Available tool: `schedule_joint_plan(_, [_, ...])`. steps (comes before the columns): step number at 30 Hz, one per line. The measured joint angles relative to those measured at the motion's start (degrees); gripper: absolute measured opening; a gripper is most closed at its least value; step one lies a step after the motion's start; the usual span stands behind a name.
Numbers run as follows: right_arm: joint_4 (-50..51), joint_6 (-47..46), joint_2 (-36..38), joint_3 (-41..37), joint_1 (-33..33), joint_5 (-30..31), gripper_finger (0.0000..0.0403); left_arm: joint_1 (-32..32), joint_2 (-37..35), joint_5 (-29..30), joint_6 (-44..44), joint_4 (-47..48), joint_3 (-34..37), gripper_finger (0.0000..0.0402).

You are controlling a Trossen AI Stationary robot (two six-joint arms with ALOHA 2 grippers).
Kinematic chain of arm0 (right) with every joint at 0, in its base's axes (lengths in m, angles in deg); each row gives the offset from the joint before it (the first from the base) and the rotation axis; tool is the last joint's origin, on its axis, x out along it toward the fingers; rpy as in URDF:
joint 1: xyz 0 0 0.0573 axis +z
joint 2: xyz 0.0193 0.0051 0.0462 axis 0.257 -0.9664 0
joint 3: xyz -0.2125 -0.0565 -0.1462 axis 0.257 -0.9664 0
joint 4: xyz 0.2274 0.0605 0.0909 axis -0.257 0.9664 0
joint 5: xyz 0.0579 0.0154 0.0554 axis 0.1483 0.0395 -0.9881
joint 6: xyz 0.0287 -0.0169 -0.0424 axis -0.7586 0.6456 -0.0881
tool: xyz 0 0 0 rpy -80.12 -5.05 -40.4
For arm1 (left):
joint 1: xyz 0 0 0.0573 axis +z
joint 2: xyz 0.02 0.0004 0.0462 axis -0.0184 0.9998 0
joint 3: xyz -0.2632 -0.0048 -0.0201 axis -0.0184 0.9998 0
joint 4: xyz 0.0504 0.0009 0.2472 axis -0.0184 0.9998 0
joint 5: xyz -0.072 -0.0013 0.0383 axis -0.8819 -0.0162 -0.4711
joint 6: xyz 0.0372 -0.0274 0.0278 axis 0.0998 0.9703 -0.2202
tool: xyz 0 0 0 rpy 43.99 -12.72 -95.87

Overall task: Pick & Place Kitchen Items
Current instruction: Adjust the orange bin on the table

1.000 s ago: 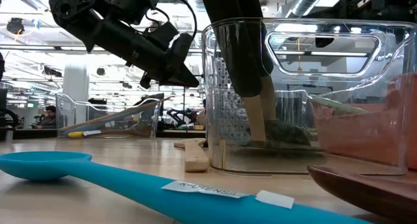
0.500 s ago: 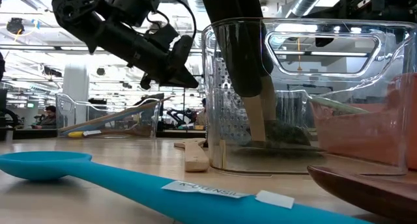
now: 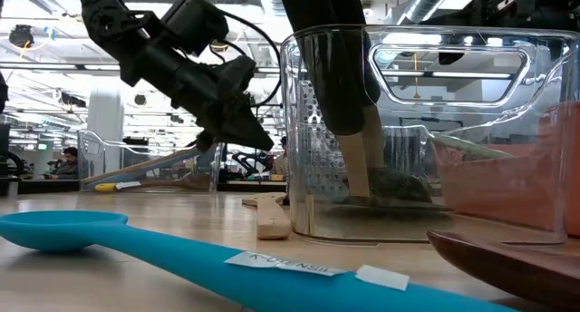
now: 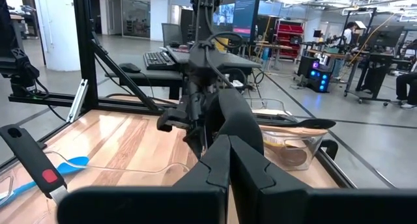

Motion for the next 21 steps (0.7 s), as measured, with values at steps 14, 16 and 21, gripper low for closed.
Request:
schedule_joint_plan(14, [0.04, -0.13, 0.0, 0.0, 0.0, 0.0, 0.0, -0.08, 0.0, -5.1, 10.13, 2.56, 0.02, 0.0002])
schedule_joint_plan(16, [0.08, -0.13, 0.0, 0.0, 0.02, 0.0, 0.0, -1.59, 0.0, -5.62, 11.1, 2.55, 0.02, 0.0002])
schedule_joint_plan(21, [0.17, -0.13, 0.0, 0.0, 0.0, 0.0, 0.0, -5.07, 0.0, -7.8, 10.65, 1.3, 0.02, 0.0002])
